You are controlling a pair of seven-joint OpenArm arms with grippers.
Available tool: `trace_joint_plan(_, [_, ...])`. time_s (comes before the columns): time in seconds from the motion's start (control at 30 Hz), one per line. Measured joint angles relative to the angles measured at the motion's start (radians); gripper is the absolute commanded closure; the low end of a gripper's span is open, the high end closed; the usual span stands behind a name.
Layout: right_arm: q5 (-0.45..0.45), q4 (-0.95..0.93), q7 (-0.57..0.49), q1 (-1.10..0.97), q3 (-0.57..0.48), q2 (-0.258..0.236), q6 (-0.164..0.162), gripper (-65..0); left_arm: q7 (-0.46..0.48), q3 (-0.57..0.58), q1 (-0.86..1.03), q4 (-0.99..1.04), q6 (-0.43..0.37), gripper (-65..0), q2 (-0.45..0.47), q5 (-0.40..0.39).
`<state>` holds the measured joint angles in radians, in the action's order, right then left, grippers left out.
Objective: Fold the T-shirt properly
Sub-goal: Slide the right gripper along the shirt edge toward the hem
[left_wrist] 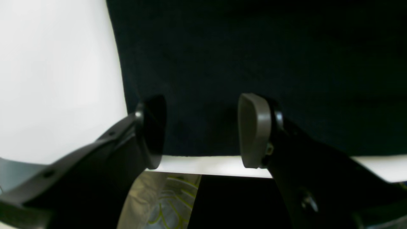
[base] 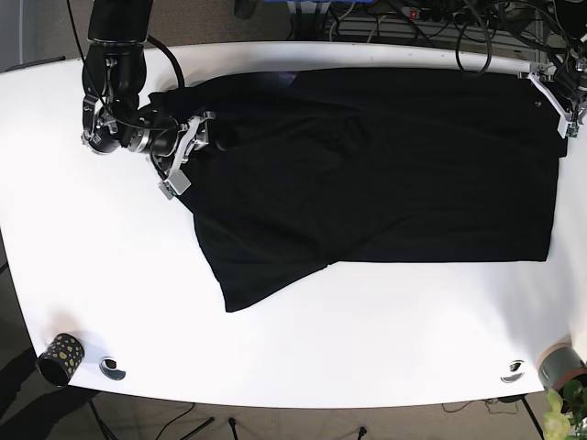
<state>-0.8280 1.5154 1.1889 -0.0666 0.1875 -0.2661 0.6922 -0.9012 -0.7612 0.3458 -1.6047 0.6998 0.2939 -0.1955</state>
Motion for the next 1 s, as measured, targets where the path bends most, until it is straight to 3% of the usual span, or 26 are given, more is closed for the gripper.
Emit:
trace_joint_plan(0.17, [-0.008,0.000,0.000,-0.001,-0.006,0.011,0.000,-3.2,0.003,0.002,-0.011,0.013,0.000,-33.2,0.002,0.000])
trace_joint_plan(0.23, [-0.006,-0.003,0.000,0.000,-0.006,0.011,0.000,-0.8,0.003,0.002,-0.011,0.028,0.000,-33.2,0.003,0.000])
trace_joint_plan(0.43, [-0.008,-0.036,-0.007,0.000,0.007,0.009,0.000,0.0,0.005,0.003,-0.040,0.078,-0.001,-33.2,0.007,-0.005])
trace_joint_plan(0.73, [-0.014,-0.037,-0.066,0.002,0.156,0.010,0.000,0.0,0.040,0.003,-0.043,0.124,-0.002,-33.2,0.026,-0.030])
trace_joint_plan(1.0, [-0.014,-0.038,-0.060,0.009,0.241,0.014,0.000,0.0,0.100,0.036,-0.027,0.132,0.000,-33.2,0.033,0.019])
